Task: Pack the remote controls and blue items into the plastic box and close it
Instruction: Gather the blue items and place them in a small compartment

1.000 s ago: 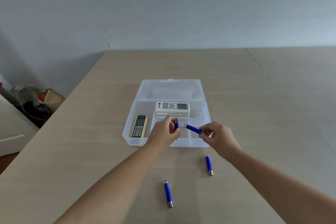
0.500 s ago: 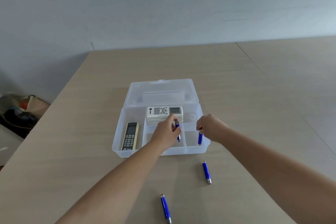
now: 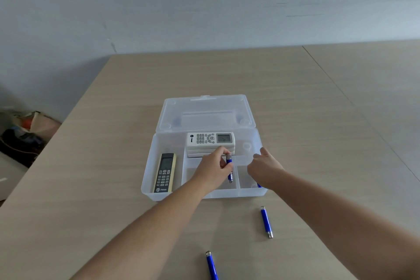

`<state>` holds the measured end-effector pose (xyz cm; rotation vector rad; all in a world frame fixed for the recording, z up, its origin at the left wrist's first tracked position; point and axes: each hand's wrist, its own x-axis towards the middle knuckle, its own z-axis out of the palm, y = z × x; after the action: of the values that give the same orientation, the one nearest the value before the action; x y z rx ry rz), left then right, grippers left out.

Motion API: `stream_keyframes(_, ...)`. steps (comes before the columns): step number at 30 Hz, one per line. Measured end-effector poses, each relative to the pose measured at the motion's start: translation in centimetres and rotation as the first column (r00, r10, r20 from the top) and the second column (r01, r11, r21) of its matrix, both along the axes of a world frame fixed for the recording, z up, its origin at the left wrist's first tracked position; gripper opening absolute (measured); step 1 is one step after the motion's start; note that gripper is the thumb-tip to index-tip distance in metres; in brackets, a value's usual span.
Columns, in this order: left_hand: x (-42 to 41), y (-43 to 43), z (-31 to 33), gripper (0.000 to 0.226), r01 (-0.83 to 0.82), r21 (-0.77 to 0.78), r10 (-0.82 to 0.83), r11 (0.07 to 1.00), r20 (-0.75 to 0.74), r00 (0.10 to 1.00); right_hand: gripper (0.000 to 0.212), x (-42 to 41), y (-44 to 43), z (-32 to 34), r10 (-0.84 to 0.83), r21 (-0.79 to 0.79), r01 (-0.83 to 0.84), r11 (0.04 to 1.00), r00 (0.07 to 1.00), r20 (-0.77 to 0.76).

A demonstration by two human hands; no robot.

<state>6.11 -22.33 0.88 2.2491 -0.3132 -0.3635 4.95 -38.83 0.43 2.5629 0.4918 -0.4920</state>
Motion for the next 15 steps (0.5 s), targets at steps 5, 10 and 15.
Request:
stream_keyframes(5,0.0,-0.8,0.1,0.022,0.005,0.024,-0.005,1.0,-0.005,1.0,0.017,-0.2,-0.5,0.3,-0.054,0.096,0.051,0.994,0.998,0.023)
stream_keyframes(10,0.2,-3.0,0.8,0.018,0.011,0.062,-0.008,0.998,-0.036,0.999,0.043,-0.8,-3.5,1.0,-0.332,0.504,0.213,0.837,0.93,0.158)
stream_keyframes(15,0.2,-6.2,0.8,0.023,0.059,0.193,-0.046,0.979,-0.069,0.997,0.022,-3.2,-5.3,0.6,-0.707,0.887,0.42,0.193,0.686,-0.171)
